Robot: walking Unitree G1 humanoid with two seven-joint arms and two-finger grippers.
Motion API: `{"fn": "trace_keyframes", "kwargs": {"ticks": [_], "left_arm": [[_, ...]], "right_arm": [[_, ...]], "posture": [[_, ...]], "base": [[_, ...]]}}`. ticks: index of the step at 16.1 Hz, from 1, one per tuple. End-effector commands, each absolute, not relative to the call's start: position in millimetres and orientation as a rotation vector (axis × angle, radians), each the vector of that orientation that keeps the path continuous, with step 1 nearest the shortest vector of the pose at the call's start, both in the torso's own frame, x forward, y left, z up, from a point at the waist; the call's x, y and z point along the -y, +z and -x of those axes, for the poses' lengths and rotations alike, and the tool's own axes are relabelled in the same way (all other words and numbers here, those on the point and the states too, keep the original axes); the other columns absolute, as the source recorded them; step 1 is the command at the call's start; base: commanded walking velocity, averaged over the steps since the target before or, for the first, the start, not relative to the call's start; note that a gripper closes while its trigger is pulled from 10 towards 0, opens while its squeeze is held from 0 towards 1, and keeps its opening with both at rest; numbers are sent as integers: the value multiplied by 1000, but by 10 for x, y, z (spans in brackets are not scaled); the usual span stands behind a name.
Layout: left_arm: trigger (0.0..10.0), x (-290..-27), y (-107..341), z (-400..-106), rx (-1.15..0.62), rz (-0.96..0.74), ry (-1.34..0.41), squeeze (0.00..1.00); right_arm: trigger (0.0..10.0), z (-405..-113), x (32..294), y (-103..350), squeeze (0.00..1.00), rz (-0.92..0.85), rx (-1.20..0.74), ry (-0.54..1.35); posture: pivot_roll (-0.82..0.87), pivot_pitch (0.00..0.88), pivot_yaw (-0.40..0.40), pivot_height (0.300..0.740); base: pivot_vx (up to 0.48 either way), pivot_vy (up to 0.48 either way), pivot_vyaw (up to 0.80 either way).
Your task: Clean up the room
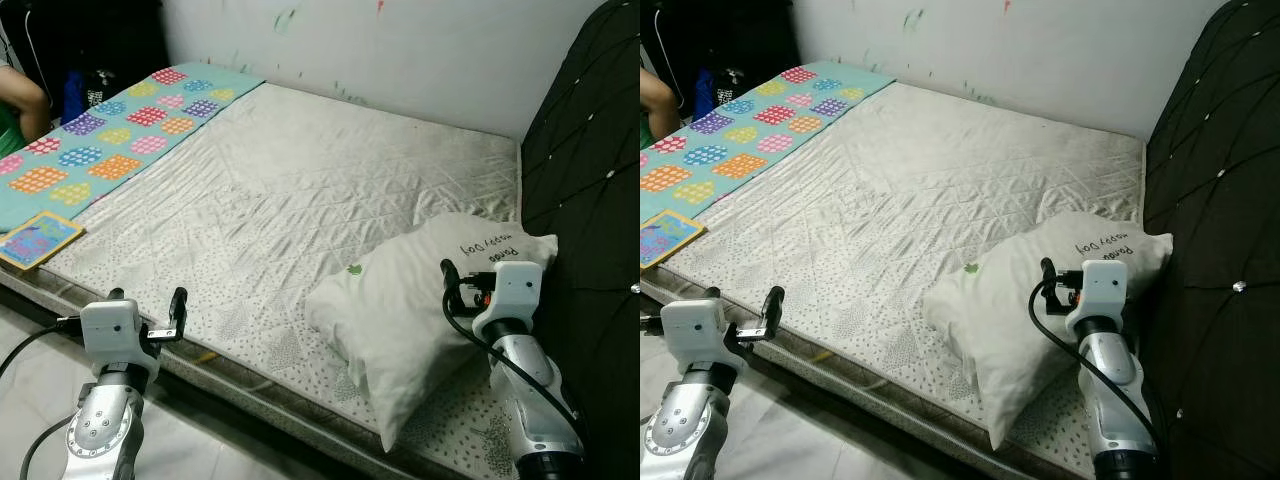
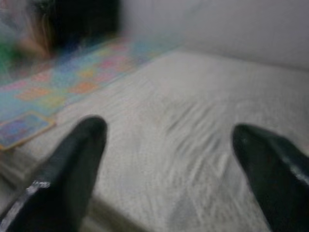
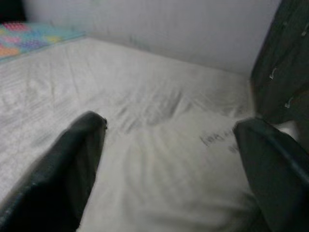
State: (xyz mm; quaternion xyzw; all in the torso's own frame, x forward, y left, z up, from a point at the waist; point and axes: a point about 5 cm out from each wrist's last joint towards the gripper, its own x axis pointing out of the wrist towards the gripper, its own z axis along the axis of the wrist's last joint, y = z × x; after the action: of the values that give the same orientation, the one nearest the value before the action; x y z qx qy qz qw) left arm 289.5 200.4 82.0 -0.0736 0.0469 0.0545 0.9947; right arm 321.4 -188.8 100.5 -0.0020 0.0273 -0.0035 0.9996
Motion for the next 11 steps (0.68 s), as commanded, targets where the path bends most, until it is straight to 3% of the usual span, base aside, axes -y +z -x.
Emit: {"fn": "trace_keyframes", "kwargs": {"ticks": [1,7,11], "left_arm": [[10000,-1590,955,-3123,-91,183,-32,0],[10000,-1580,923,-3188,-100,191,-30,0],[10000,-1696,928,-2998,-87,46,-85,0]], "right_arm": [[10000,-3321,1418,1093,0,-28,-36,171],[10000,-3363,1390,1097,0,-32,-36,188],[10000,-3271,1419,1148,0,-22,-25,275]], "posture": [[9,115,6,740],[6,115,3,740],[10,119,-1,740]], "base": [[0,0,0],[0,0,0],[0,0,0]]}}
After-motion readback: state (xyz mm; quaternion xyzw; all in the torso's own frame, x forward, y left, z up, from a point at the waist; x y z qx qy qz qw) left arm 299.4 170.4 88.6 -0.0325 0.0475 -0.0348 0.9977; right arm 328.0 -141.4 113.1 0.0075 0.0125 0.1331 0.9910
